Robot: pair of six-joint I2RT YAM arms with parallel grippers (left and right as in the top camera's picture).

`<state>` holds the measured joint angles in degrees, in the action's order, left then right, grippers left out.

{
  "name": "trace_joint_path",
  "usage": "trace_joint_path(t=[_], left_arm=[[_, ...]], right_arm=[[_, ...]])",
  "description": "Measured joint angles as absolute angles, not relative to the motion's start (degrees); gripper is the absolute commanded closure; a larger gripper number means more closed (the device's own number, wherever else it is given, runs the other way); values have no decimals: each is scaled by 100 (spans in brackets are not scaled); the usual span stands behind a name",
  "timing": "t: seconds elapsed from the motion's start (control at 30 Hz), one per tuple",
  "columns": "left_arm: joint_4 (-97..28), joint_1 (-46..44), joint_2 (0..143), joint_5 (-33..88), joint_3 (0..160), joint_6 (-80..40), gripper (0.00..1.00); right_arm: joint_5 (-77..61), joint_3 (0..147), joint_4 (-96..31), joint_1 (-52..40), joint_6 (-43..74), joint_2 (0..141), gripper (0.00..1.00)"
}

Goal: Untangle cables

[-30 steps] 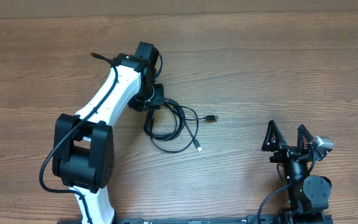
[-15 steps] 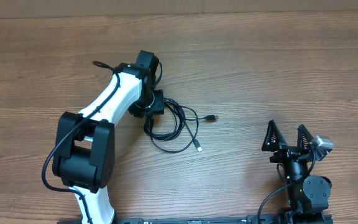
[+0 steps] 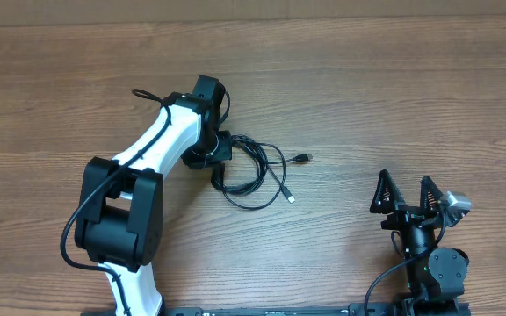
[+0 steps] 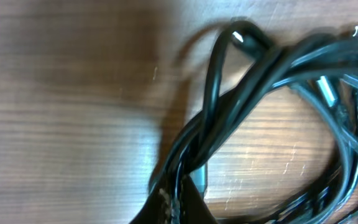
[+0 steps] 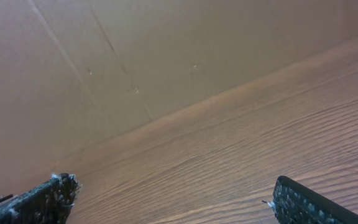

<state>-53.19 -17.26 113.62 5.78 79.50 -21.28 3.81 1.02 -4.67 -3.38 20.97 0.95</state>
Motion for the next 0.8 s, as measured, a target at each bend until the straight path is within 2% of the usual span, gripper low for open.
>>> trace_joint_path(t=[0.13, 0.23, 0.3, 0.63, 0.77, 0.8], left_arm=[[-5955, -1721, 11391, 580, 8493, -2106, 96], [-6066, -1721, 11391, 580, 8978, -2078, 67], [-6058, -1721, 11391, 580, 9054, -2040, 61], [-5723, -1719, 11391, 578, 8617, -1975, 51], [-5393, -1717, 11391, 578, 8252, -1955, 54], [-5317, -1717, 11391, 578, 8162, -1955, 58]], right_arm=[[381, 102, -464, -338, 2099, 97, 0], [381, 102, -467, -338, 2099, 97, 0], [381, 102, -464, -338, 2099, 97, 0], [381, 102, -464, -336, 2104, 97, 0], [379, 102, -464, -336, 2099, 97, 0], [381, 102, -464, -338, 2097, 97, 0]])
